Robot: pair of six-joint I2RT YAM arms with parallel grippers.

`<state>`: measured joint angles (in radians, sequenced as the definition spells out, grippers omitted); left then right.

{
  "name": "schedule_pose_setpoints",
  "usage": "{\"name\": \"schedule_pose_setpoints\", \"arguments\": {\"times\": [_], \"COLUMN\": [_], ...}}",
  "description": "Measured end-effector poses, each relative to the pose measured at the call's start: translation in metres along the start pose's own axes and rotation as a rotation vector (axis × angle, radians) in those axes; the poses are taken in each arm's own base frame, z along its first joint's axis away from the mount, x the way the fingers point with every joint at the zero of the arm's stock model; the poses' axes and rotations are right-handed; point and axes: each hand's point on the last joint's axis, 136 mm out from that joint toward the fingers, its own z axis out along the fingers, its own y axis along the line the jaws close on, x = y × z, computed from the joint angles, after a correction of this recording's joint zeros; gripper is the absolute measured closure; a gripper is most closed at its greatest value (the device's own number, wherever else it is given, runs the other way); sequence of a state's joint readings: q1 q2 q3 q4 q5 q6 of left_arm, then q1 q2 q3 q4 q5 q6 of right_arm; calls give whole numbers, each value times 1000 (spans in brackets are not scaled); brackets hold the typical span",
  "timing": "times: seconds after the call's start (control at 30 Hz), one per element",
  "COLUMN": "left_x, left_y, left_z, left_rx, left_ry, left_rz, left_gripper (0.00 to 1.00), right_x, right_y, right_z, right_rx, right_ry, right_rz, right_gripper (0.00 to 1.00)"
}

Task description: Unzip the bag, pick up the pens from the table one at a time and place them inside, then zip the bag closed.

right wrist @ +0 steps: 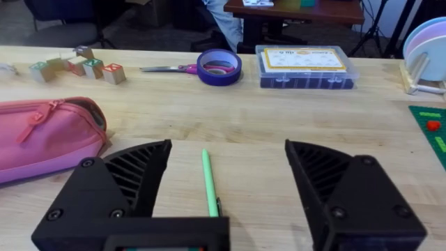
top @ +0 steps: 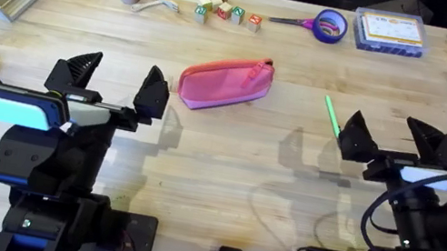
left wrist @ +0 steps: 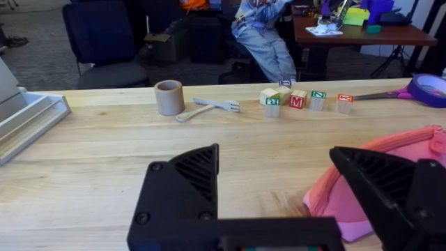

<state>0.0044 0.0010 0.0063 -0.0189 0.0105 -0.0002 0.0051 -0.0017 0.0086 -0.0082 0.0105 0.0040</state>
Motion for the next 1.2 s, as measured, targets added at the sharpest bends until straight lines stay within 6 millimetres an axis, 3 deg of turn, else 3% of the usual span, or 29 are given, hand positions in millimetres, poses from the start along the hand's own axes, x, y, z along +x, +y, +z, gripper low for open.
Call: {"name": "schedule_pose_setpoints", "arguments": {"times": [0.7, 0.87, 1.0, 1.03, 1.2], "left_x": [2, 15, 6, -10, -38], "left_y": [0, 0, 0, 0, 0], "left_z": [0, -1, -8, -13, -19], "left_rx": [0, 0, 0, 1, 1], "left_ry": [8, 73, 118, 136, 194], "left_rz": [0, 0, 4, 7, 7], "left_gripper": [7, 7, 7, 7, 7], "right_x": [1, 2, 7, 1, -45], "right_y": [-2, 1, 3, 4, 5], "right_z": [0, -1, -8, -13, -17], "right_rx": [12, -6, -17, -23, -27], "right_ry": [7, 22, 106, 159, 156], "right_rz": [0, 0, 3, 5, 5], "right_gripper": [5, 5, 5, 5, 5]}}
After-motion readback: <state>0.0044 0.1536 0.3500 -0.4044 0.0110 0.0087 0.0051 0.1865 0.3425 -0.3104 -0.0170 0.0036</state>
